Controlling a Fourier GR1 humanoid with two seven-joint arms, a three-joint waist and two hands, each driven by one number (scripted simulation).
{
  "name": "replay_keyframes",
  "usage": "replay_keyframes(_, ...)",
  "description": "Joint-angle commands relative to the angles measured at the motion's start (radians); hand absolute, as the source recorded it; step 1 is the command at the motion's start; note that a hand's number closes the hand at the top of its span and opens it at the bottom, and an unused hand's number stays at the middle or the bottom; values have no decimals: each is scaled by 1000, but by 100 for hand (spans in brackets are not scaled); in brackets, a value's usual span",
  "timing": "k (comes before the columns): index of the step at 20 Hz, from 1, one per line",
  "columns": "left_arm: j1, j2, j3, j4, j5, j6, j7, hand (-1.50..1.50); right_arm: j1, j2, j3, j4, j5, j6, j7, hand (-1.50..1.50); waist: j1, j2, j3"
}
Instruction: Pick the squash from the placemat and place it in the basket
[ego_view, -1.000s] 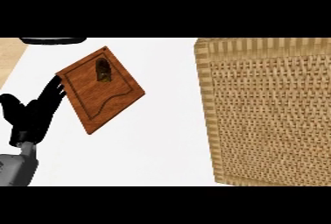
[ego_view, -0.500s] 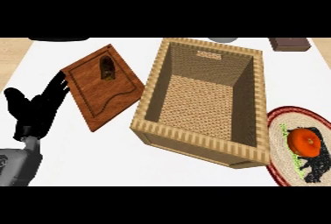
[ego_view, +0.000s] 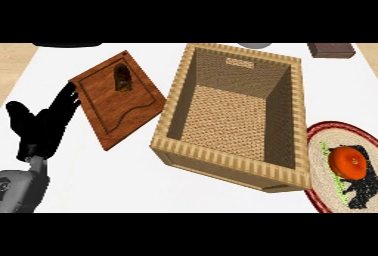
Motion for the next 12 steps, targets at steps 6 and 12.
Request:
replay_keyframes(6,3,13,33,-5,6,-10,14,0,110,31,-14,183,-12,10,-328,-150,-8,-2,2)
replay_keyframes(12,57,11,44,-2,7,-38,-18,0,214,80,58,191,69,-136,-466,-150,-11,-3,1)
